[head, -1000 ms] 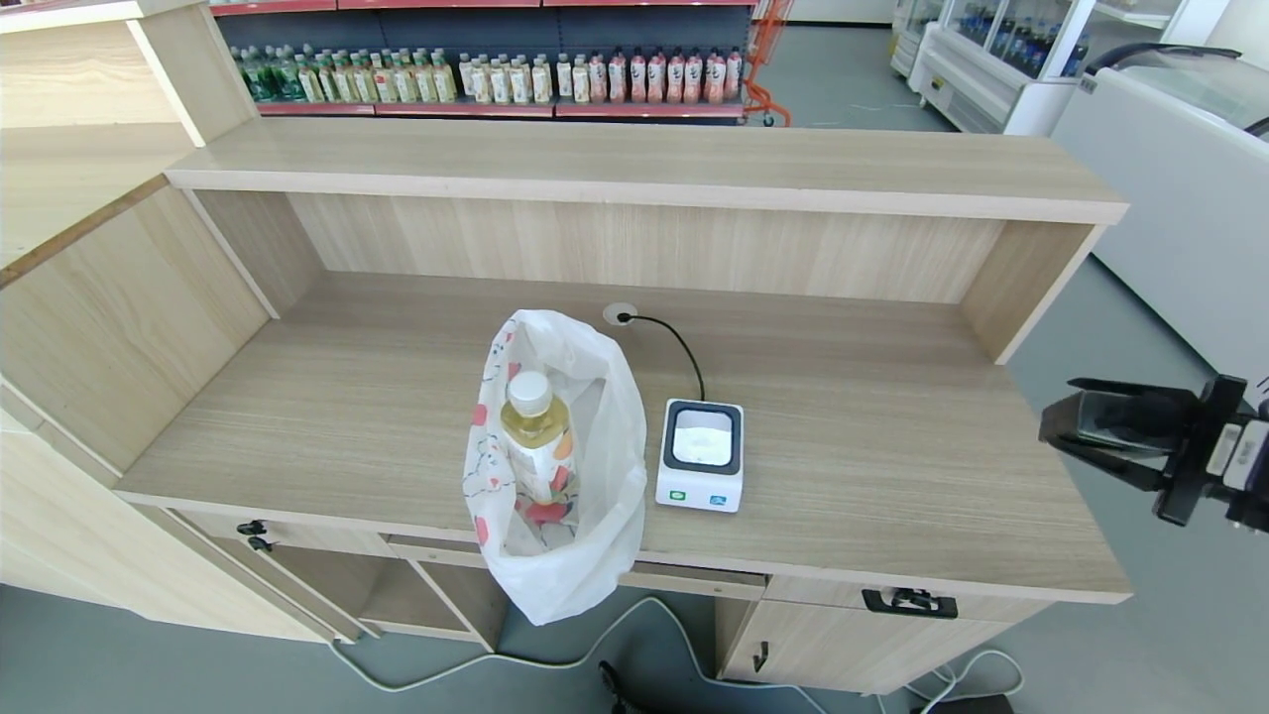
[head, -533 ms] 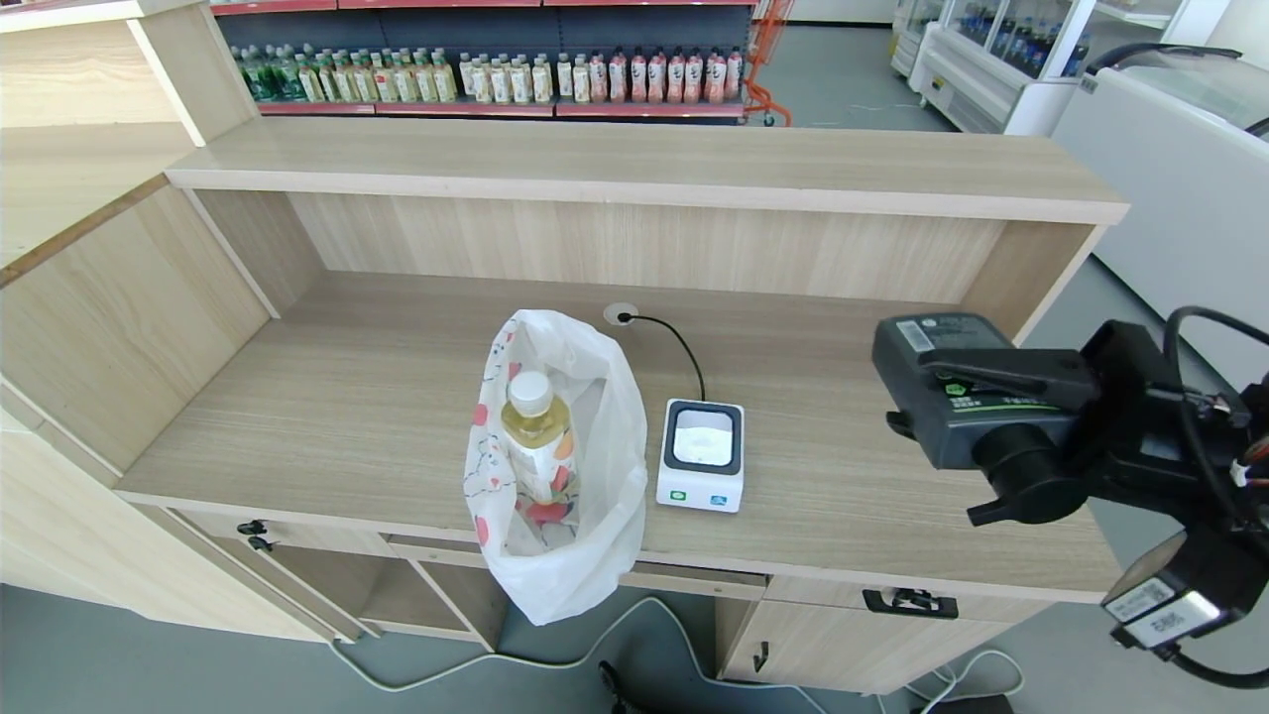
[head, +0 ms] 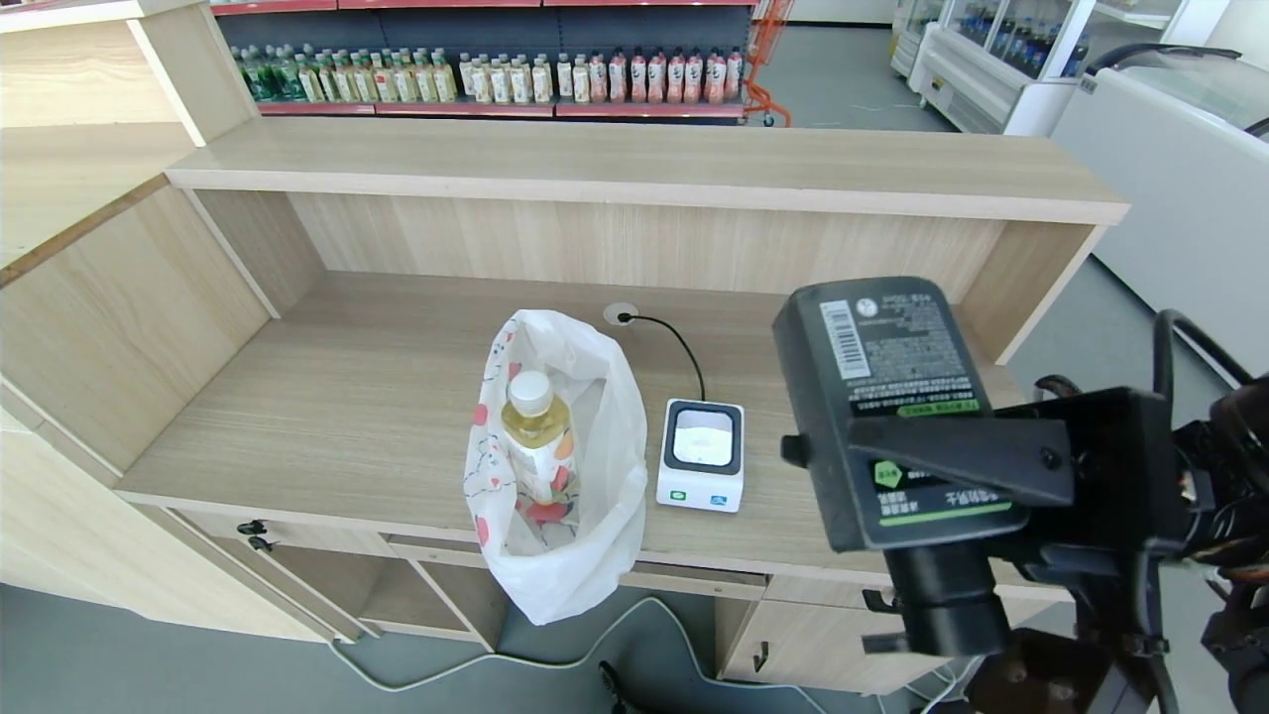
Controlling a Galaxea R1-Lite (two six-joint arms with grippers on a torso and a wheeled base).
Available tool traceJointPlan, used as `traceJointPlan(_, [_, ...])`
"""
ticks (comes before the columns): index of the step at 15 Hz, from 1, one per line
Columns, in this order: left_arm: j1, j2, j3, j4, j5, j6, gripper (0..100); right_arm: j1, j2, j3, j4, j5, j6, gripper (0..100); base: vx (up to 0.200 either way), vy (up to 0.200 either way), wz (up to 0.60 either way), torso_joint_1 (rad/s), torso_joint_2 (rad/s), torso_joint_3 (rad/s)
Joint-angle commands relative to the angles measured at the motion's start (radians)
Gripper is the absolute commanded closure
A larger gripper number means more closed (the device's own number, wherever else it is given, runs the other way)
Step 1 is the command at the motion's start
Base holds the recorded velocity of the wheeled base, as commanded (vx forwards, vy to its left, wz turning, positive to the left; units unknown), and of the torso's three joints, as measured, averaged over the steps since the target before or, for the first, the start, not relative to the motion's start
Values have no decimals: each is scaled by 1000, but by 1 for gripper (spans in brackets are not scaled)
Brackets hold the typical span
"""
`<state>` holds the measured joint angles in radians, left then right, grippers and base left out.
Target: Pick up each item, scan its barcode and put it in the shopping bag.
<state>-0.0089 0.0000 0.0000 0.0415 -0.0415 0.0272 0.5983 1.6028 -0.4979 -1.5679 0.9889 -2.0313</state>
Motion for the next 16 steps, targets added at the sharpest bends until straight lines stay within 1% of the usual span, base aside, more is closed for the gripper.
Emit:
traceJointPlan(1, [0, 2, 0, 0, 0, 0, 0, 75, 25, 5, -3, 0, -17, 100, 0, 0, 0, 0, 0, 0])
traceJointPlan(3, [0, 2, 0, 0, 0, 0, 0, 124, 22, 9, -3, -1, -21, 100, 0, 0, 0, 0, 0, 0])
traceJointPlan(8, [0, 2, 0, 0, 0, 0, 0, 146, 2, 21, -3, 0, -29, 100, 0, 0, 0, 0, 0, 0])
traceJointPlan(16, [0, 2, 0, 0, 0, 0, 0, 152, -29, 25, -3, 0, -27, 100, 0, 0, 0, 0, 0, 0])
